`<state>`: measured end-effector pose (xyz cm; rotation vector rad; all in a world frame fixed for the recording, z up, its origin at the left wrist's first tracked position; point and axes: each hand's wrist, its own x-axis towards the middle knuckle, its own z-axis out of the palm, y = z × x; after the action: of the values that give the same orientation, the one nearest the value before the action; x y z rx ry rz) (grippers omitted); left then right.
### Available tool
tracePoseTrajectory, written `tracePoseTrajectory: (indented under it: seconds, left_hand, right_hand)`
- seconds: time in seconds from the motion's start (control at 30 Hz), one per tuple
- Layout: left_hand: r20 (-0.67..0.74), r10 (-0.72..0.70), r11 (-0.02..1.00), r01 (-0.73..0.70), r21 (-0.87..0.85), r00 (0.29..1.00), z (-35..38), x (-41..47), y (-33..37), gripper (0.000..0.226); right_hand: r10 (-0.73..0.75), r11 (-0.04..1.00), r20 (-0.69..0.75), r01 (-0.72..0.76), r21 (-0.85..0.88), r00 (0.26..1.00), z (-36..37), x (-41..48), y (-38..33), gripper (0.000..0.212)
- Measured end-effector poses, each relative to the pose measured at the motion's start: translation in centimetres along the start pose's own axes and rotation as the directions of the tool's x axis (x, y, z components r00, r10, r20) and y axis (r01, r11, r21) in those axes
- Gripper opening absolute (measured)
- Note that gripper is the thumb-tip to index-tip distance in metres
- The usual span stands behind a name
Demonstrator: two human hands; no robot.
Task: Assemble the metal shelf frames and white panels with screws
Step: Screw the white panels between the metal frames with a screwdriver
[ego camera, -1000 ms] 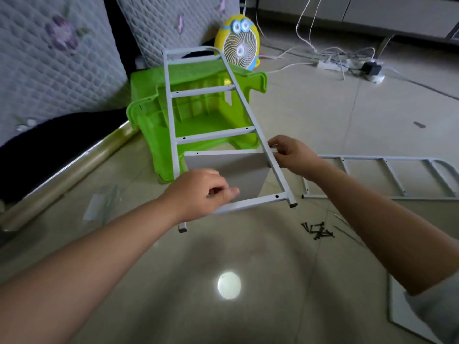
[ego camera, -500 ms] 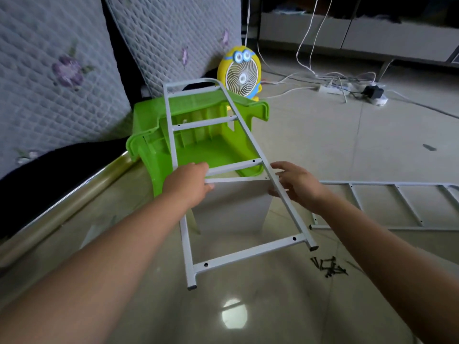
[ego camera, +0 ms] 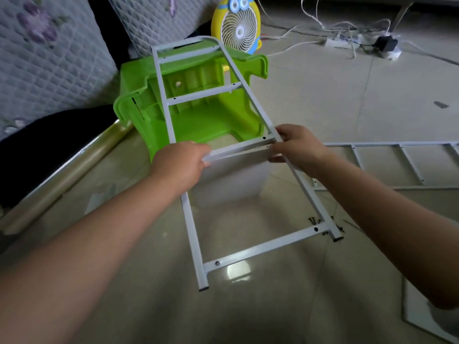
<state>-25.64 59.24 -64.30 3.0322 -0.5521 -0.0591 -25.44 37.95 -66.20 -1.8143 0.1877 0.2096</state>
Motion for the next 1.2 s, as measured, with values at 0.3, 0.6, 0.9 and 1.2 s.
tracePoseTrajectory:
  seconds: [0.3, 0.6, 0.9, 1.2]
  left_hand:
    - [0.022, 0.005, 1.000, -0.004, -0.026, 1.000, -0.1, -1.4, 0.6, 0.020]
    - [0.030, 0.004, 0.993, -0.007, 0.114, 1.000, -0.2, -0.1, 1.7, 0.025]
    - [0.124, -0.074, 0.974, 0.098, -0.204, 0.989, -0.6, 0.4, 0.6, 0.032]
    - [0.067, -0.054, 0.998, 0.052, 0.029, 0.996, -0.9, -0.5, 0.1, 0.028]
  right_hand:
    - [-0.033, 0.990, -0.033, 0.029, -0.136, 0.999, -0.5, -2.0, 0.9, 0.025]
    - [0.014, 0.979, 0.031, -0.020, 0.201, 0.999, -1.1, -1.7, 1.5, 0.032]
    - [-0.004, 0.999, -0.054, 0.006, 0.039, 0.999, -0.1, -1.5, 1.6, 0.027]
    - [0.010, 0.994, -0.147, -0.025, -0.102, 0.989, -0.5, -1.7, 0.0, 0.025]
